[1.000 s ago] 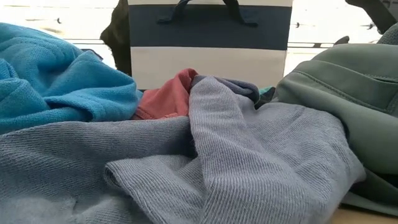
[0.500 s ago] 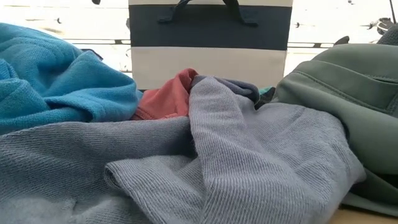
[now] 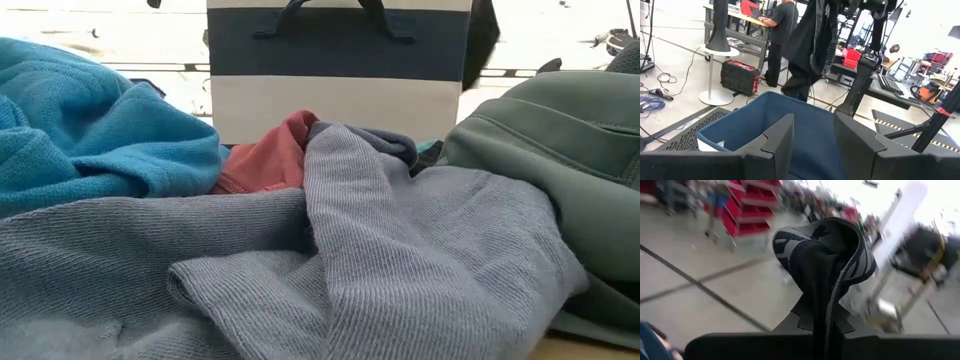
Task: Sort clothes
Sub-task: Move the black boxer to the right of the table
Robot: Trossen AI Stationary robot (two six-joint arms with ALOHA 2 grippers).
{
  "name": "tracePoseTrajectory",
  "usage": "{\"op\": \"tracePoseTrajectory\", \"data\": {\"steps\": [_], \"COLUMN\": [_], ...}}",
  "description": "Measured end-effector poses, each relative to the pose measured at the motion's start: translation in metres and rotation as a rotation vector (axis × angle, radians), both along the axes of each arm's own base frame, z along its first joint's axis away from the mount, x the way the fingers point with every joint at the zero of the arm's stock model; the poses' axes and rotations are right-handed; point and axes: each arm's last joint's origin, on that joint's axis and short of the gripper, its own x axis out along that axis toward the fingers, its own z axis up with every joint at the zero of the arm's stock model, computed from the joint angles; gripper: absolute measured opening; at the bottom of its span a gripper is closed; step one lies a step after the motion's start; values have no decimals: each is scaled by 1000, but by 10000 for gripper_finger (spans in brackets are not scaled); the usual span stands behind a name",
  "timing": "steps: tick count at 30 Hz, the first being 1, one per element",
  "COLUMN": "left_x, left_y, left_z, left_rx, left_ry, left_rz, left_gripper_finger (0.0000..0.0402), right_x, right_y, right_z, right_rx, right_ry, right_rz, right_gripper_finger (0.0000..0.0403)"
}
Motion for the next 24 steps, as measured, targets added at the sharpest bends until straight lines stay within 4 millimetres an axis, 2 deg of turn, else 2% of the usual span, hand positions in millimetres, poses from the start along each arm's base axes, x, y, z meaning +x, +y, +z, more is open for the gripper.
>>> {"op": "tracePoseTrajectory", "data": {"steps": [2, 5, 9, 13, 18, 24], "left_x": [0, 0, 0, -1, -2, -3], "left_y": [0, 0, 0, -1, -2, -3], "left_z": [0, 0, 0, 0, 1, 1], "left_rx": [1, 1, -11, -22, -18, -15], "left_ry": [0, -2, -6, -9, -14, -16], "left_rz": [0, 1, 2, 3, 3, 3], "left_gripper_finger": [148, 148, 148, 148, 148, 148], "right_x": [-6, -5, 5, 7, -6, -13], "right_y": [-6, -17, -31, -37, -28, -1], "right_z": [-11, -37, -88, -140, -196, -261], "right_rx": [55, 141, 225, 271, 335, 559], "right_ry": [11, 41, 63, -26, -191, -281], "right_rz": [-52, -108, -140, -103, -94, 3], "right_gripper_finger": [0, 0, 0, 0, 0, 0]}}
